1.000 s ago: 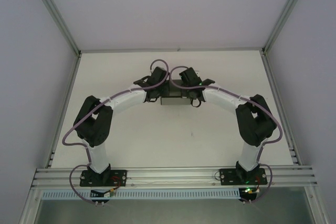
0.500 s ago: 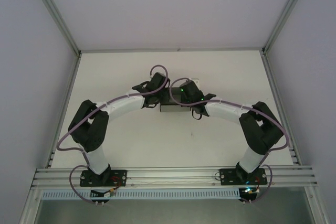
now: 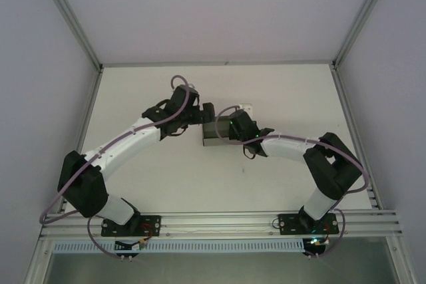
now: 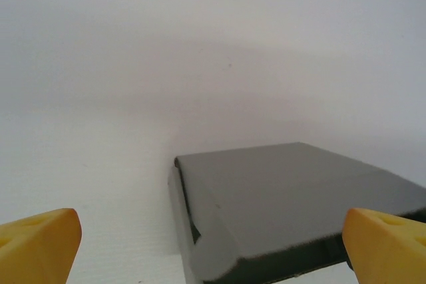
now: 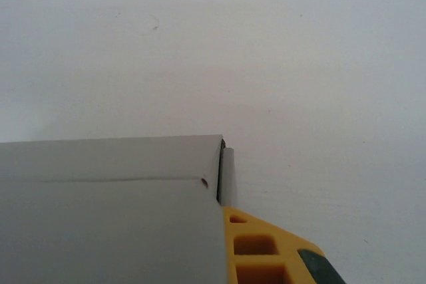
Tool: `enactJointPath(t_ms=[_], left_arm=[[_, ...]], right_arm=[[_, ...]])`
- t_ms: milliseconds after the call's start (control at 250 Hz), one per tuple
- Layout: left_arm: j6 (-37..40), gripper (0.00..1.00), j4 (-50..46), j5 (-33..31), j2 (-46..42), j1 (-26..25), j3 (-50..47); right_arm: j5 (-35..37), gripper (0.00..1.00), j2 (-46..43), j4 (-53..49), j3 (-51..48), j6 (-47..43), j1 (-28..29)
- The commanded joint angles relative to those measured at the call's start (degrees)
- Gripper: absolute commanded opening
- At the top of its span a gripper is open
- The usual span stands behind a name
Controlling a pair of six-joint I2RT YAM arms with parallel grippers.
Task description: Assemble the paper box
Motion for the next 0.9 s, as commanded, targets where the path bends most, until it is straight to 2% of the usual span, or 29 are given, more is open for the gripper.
enactJointPath(t_ms=[0, 248, 375, 467, 587, 591, 755, 898], left_arm=[[-3.32, 1.00, -2.78, 4.77, 0.76, 4.54, 2.45], [-6.93, 1.00, 1.80, 18.06, 11.02, 7.67, 2.89], [-8.26, 0.93, 4.91, 21.24, 12.90, 7.65, -0.75], [-9.00, 0.87, 5.99, 21.09, 12.35, 7.70, -3.86], [-11.02, 0.85, 8.25, 21.94, 10.97, 7.69, -8.15], [-10.99, 0.85, 11.64, 21.99, 10.92, 7.69, -8.27], [-13.23, 0.81, 13.11, 23.22, 10.05, 7.70, -12.16], [-14.39, 0.80, 16.03, 24.01, 9.08, 7.48, -14.61]], right_arm=[[-0.33, 0.00, -0.17, 1.93, -1.97, -1.69, 1.14], [0.22, 0.02, 1.49, 7.34, -3.61, -0.99, 2.98], [2.06, 0.04, 1.68, 7.79, -3.78, -1.84, 4.38], [3.68, 0.05, 1.37, 7.64, -4.05, -1.85, 5.40], [5.64, 0.08, 0.80, 8.30, -4.75, -2.27, 7.12], [5.74, 0.08, 0.76, 8.25, -4.71, -2.28, 7.17], [10.00, 0.10, 0.62, 5.23, -3.88, -1.96, 9.55], [11.30, 0.19, -0.06, 1.11, -3.68, 0.65, 11.19]])
